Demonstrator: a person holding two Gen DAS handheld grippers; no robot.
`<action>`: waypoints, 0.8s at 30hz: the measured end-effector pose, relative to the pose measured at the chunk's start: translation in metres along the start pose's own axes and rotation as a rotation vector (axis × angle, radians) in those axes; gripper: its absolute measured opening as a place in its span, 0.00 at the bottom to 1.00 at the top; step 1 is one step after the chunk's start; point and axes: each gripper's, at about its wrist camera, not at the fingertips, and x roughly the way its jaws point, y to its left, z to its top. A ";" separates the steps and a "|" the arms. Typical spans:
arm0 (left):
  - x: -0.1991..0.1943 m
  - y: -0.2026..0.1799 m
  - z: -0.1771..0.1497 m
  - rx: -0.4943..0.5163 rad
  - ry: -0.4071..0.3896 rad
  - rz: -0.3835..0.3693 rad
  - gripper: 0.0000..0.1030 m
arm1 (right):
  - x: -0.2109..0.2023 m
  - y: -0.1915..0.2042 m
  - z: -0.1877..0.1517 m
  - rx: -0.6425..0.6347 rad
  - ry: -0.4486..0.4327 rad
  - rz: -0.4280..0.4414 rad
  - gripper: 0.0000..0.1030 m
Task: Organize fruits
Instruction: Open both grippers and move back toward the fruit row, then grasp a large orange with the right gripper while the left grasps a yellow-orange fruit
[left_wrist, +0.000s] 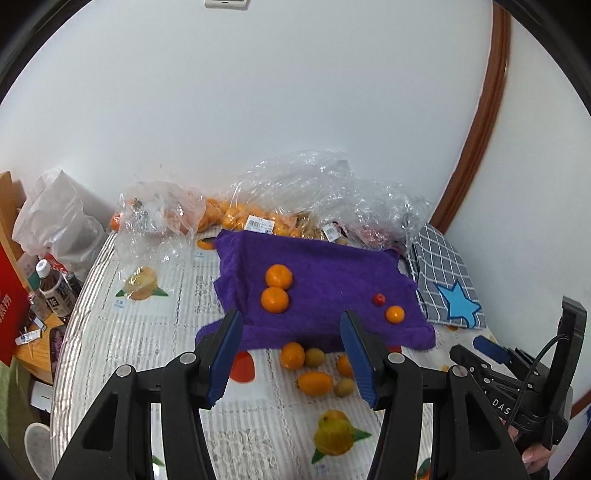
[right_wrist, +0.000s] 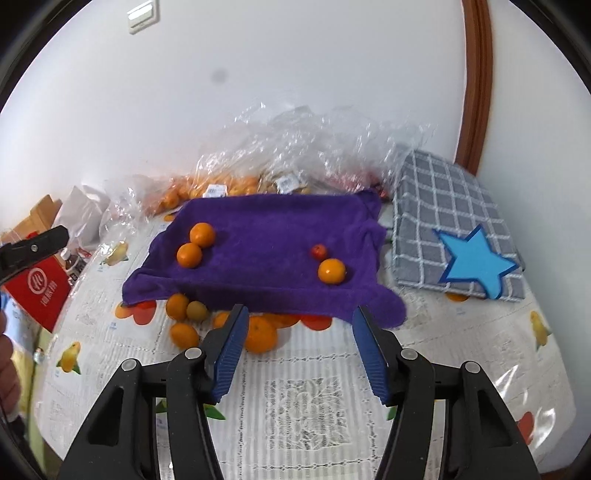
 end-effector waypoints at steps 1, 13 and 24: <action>0.000 -0.001 -0.004 0.004 0.003 0.005 0.51 | -0.002 0.002 -0.003 -0.011 -0.011 0.002 0.56; 0.046 0.019 -0.058 0.002 0.117 0.077 0.51 | 0.036 0.026 -0.057 -0.076 0.032 0.035 0.40; 0.083 0.042 -0.091 -0.011 0.175 0.057 0.51 | 0.109 0.023 -0.056 -0.036 0.123 0.129 0.40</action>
